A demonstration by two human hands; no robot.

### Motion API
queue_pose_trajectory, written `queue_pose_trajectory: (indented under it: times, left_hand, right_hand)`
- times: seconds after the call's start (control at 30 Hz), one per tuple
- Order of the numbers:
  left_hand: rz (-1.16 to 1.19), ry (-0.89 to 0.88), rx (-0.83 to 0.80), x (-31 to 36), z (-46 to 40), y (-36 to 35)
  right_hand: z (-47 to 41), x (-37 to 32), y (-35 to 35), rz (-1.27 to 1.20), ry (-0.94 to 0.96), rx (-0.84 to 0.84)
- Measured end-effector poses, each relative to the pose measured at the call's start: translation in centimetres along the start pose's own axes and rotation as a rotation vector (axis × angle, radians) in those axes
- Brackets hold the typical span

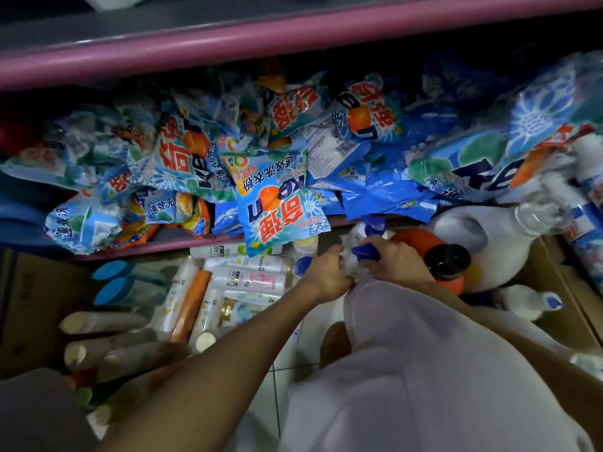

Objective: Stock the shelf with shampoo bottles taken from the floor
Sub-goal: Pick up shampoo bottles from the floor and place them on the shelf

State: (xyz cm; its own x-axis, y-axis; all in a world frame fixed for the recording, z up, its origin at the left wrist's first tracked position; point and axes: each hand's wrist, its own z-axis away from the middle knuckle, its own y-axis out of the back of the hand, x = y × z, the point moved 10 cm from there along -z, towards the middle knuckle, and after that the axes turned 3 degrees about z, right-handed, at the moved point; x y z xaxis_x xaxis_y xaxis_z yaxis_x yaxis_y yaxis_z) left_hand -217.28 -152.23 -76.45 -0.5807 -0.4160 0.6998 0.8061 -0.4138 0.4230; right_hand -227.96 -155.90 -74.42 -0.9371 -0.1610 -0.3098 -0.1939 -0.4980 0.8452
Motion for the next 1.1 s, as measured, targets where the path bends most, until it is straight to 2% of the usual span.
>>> queue_pose_trajectory:
  times: [0.17, 0.37, 0.6, 0.7, 0.77, 0.83, 0.87, 0.93, 1.0, 1.1]
  left_hand:
    - [0.207, -0.093, 0.116, 1.8, 1.5, 1.1]
    - [0.399, -0.185, 0.299, 4.4, 3.8, 4.3]
    - [0.266, -0.228, 0.416, 5.4, 6.0, 7.5]
    - [0.278, -0.219, 0.448, 4.5, 6.5, 8.6]
    - [0.310, -0.199, 0.462, 3.3, 6.7, 9.4]
    - [0.357, -0.163, 0.483, 1.8, 7.0, 10.4]
    - [0.382, -0.145, 0.492, 1.1, 7.3, 11.0]
    - [0.429, -0.118, 0.497, -0.2, 7.6, 12.0]
    - [0.449, -0.108, 0.491, -0.9, 7.9, 12.6]
    - [0.434, -0.115, 0.468, -1.3, 8.4, 13.0]
  right_hand:
    - [2.9, -2.6, 8.6, -0.187, 0.158, 0.223]
    - [5.4, -6.4, 16.0, -0.404, 0.284, 0.365]
    - [6.4, -7.9, 17.8, -0.456, 0.279, 0.495]
    - [5.4, -8.9, 17.0, -0.569, 0.305, 0.406]
    - [3.9, -9.2, 15.7, -0.778, 0.315, 0.193]
    - [1.9, -7.8, 13.7, -0.888, 0.197, 0.053]
    - [0.8, -6.3, 12.7, -0.802, 0.105, 0.069]
    - [-1.1, -3.0, 10.2, -0.360, -0.061, 0.124]
    - [-2.4, -0.8, 6.2, -0.011, -0.154, 0.026]
    - [-3.7, 0.5, 2.2, 0.079, -0.164, -0.035]
